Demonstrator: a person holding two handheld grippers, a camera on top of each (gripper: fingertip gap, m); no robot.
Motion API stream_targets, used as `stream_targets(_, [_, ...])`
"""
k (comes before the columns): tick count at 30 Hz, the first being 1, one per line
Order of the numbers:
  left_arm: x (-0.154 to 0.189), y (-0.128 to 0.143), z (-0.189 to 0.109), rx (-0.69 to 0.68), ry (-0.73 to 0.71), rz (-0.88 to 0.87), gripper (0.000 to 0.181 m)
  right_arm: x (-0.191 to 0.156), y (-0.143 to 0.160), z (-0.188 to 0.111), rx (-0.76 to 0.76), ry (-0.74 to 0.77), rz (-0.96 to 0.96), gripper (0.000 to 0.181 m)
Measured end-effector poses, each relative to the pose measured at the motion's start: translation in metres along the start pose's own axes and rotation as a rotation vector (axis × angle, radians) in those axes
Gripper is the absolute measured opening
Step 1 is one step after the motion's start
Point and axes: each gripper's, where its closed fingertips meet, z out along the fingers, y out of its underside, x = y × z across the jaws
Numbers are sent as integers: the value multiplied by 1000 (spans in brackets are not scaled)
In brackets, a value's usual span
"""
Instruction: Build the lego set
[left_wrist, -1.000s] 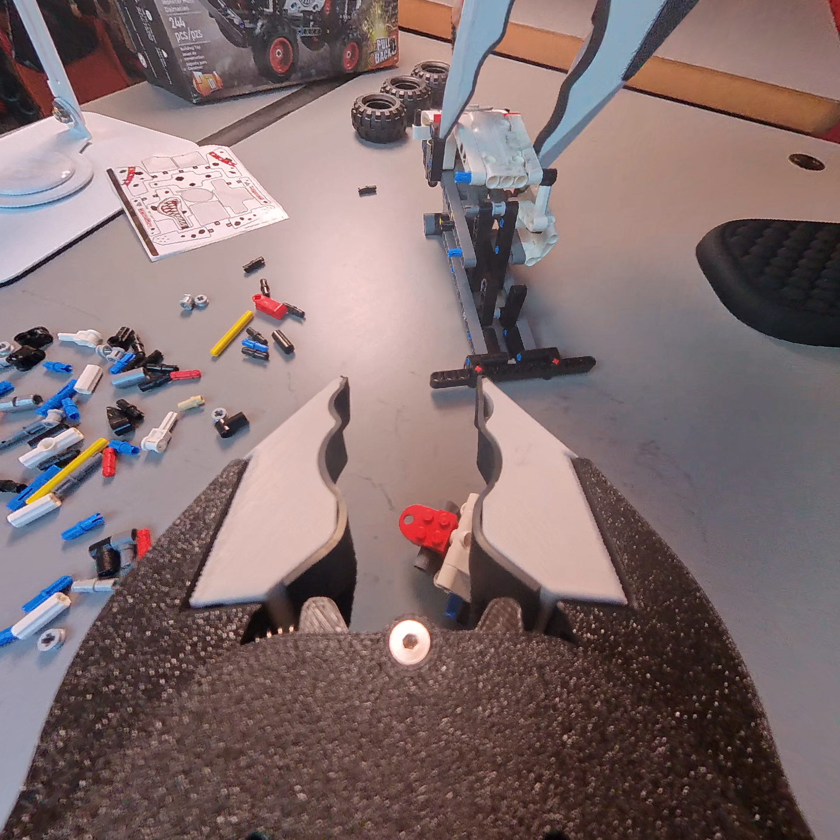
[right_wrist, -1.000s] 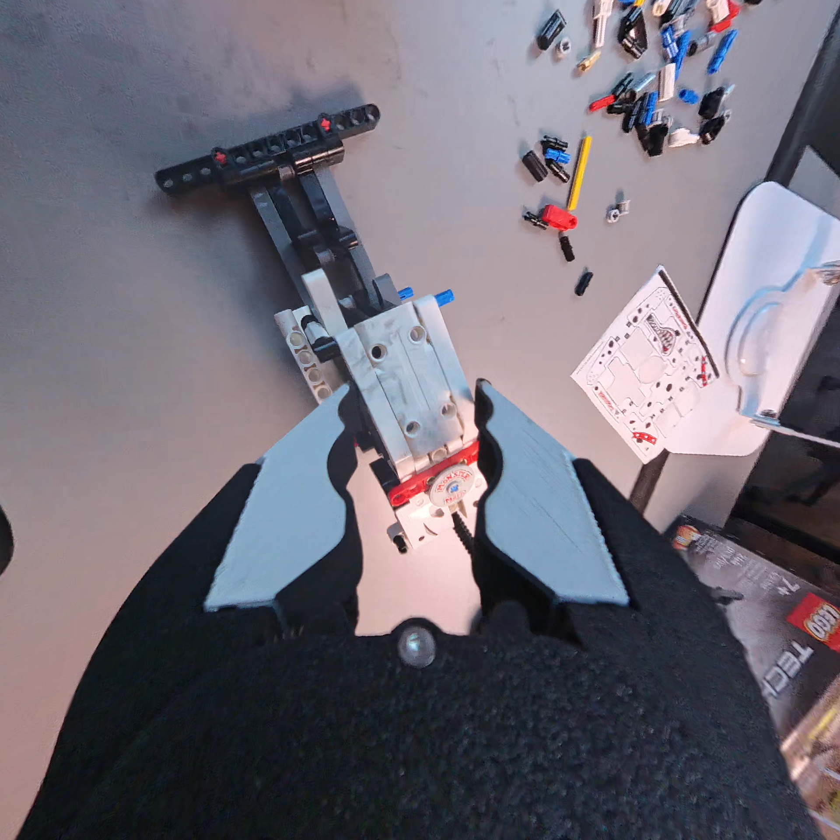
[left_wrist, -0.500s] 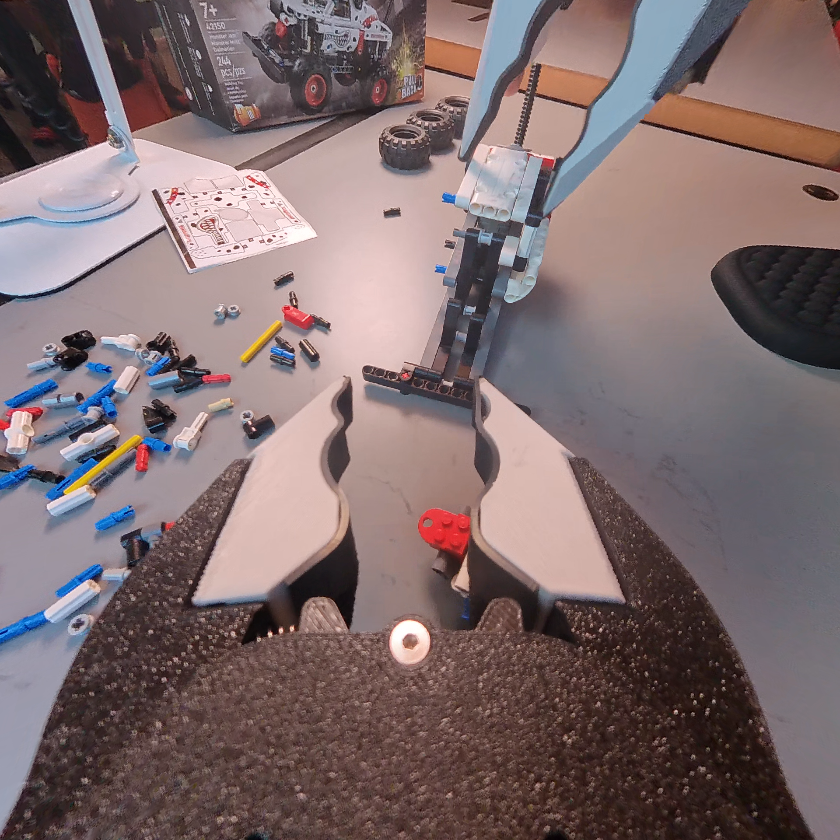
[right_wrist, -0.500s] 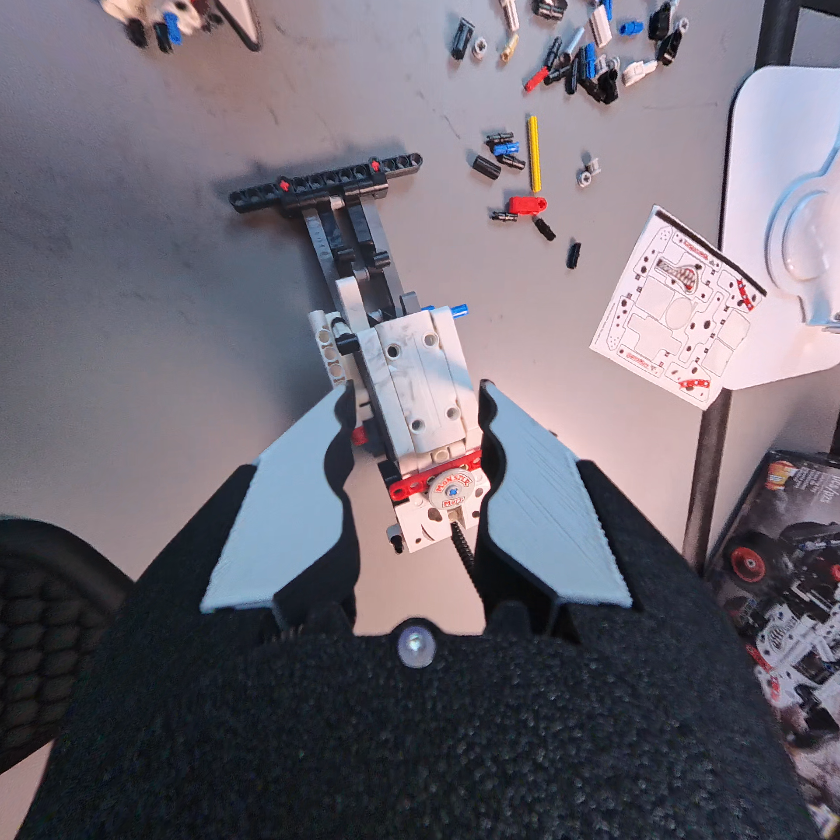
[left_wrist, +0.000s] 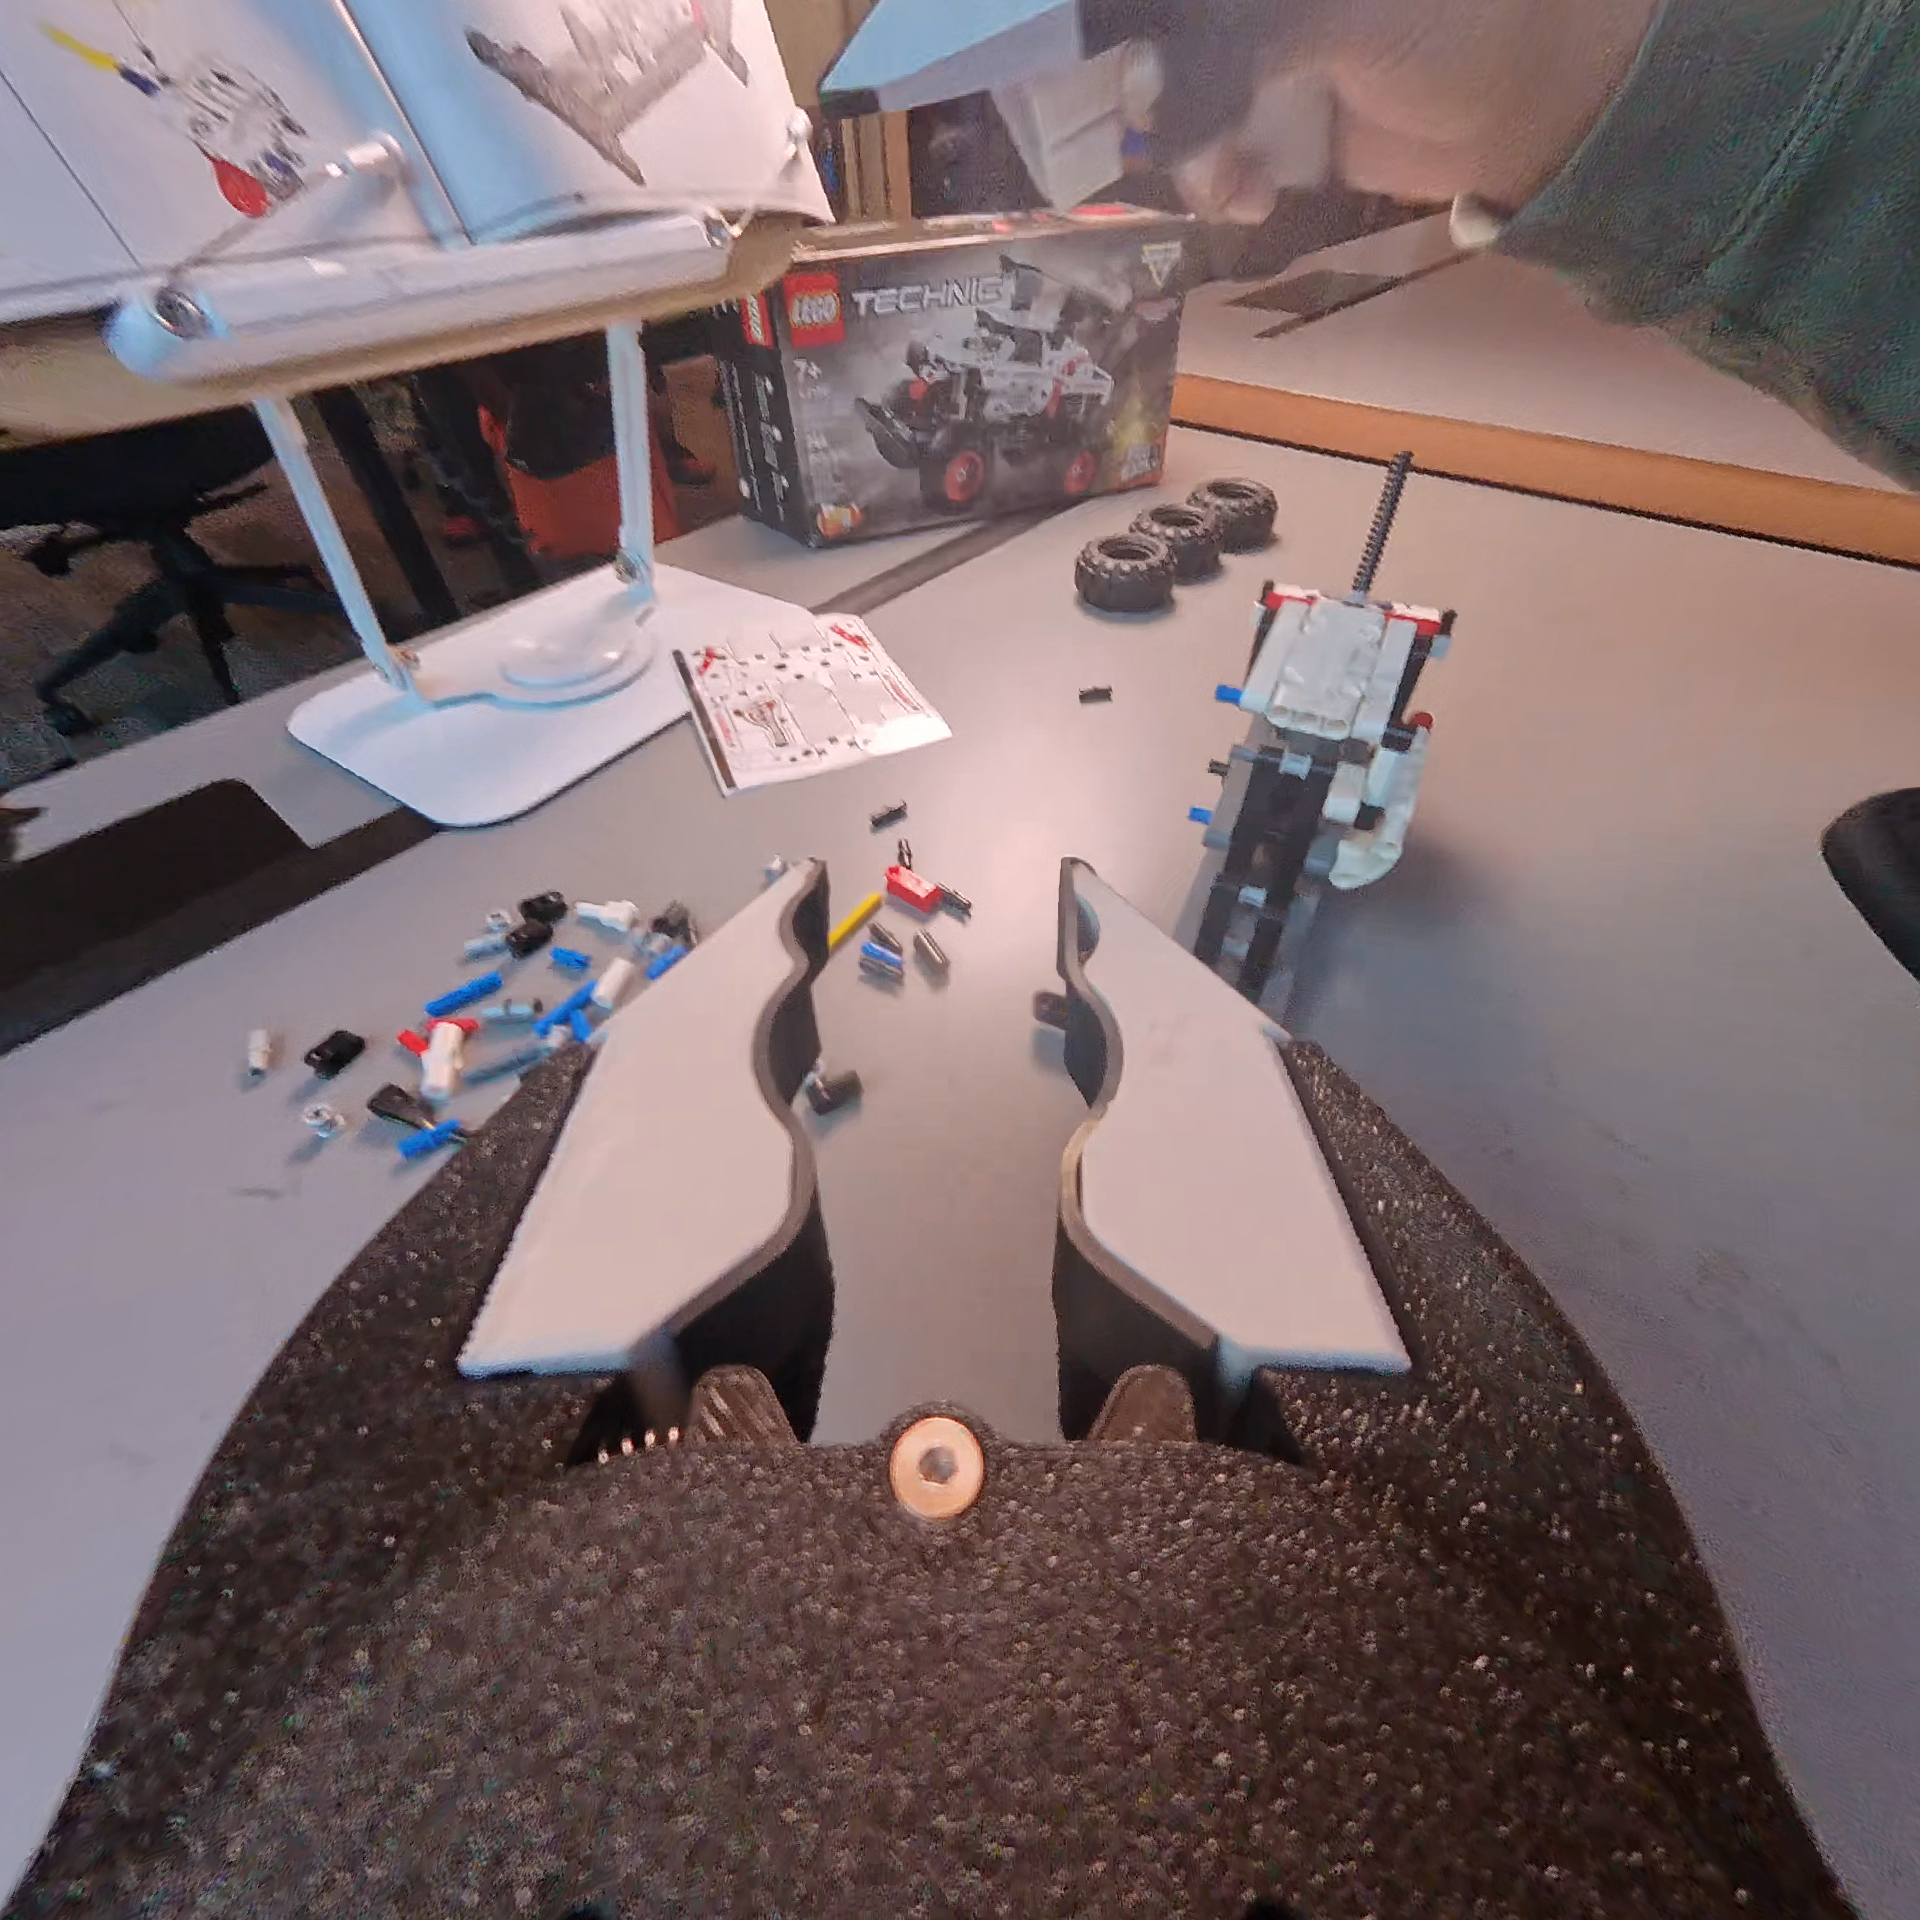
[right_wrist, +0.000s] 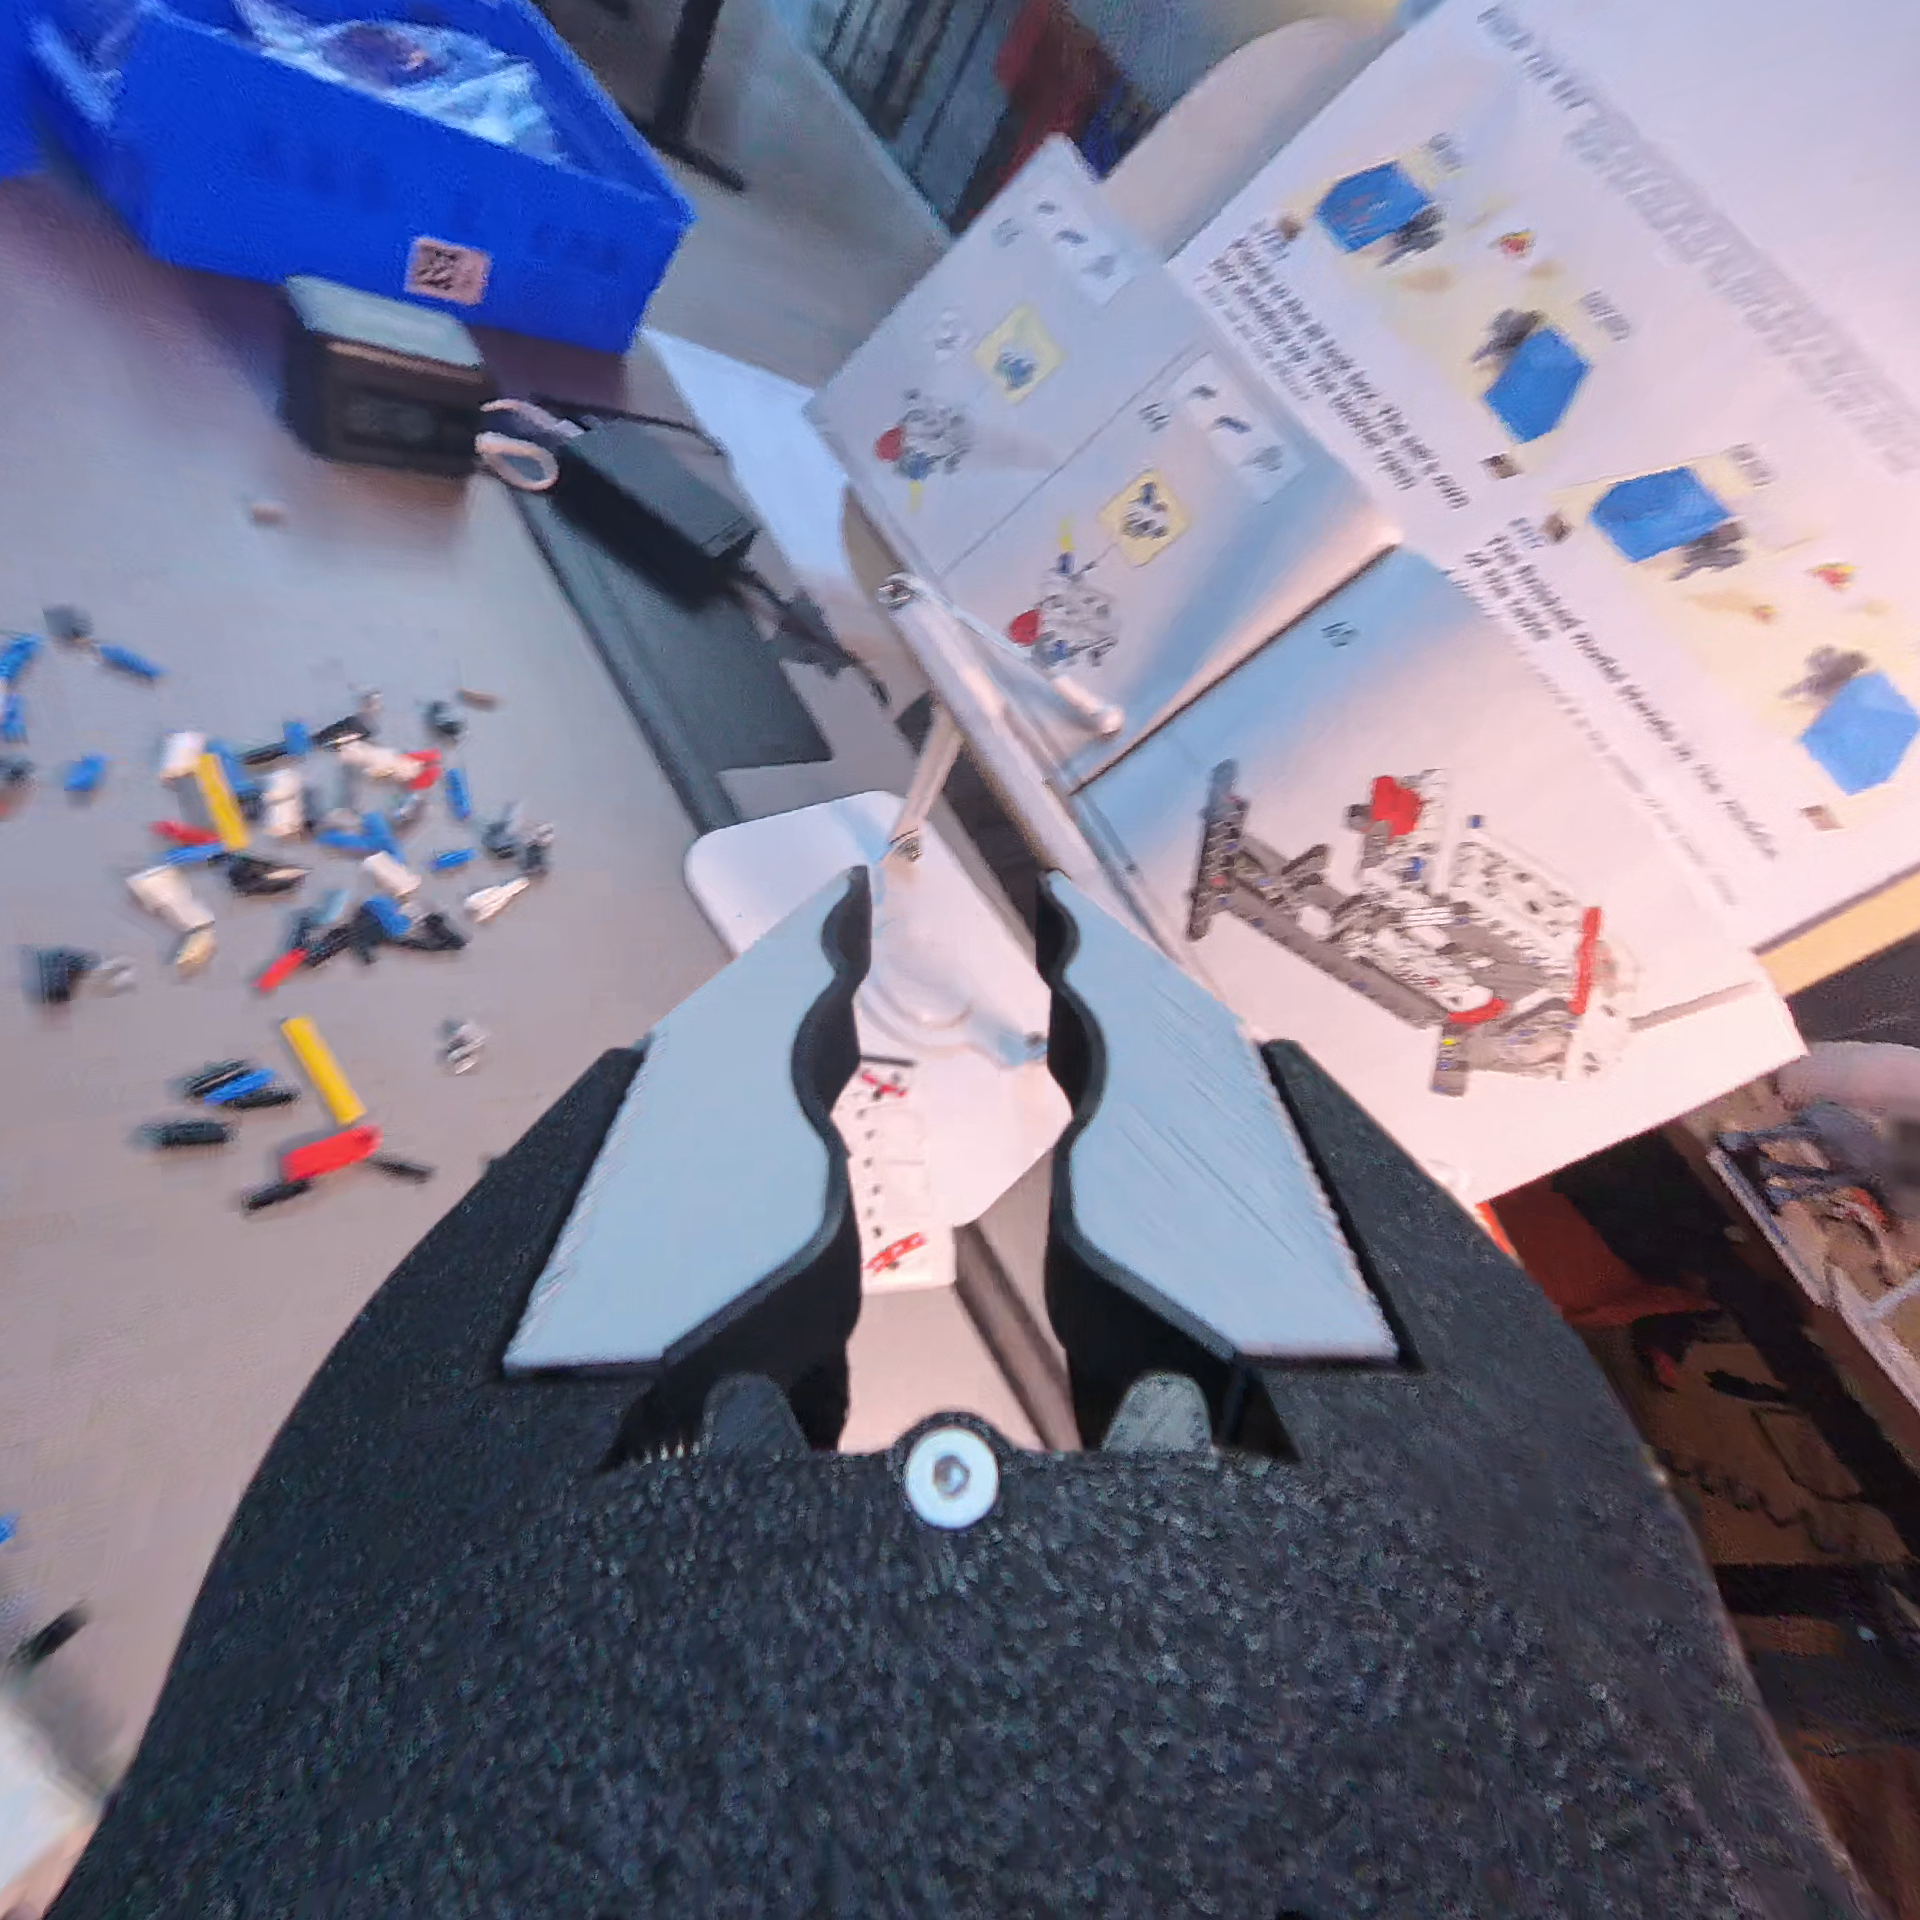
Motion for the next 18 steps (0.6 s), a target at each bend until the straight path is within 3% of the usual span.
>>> stream_targets(5, [-35,-56,17,69,-82,62,38,79,14,41,46,269,89,31])
stream_targets(11, [-90,-132,81,73,-154,172,36,106,39,65,5,329,171,37])
stream_targets(14, [-126,-150,123,12,-178,190,36,109,53,63,-8,337,227,38])
stream_targets(18, [-168,-147,170,-90,-225,254,35,114,77,57,-19,346,245,38])
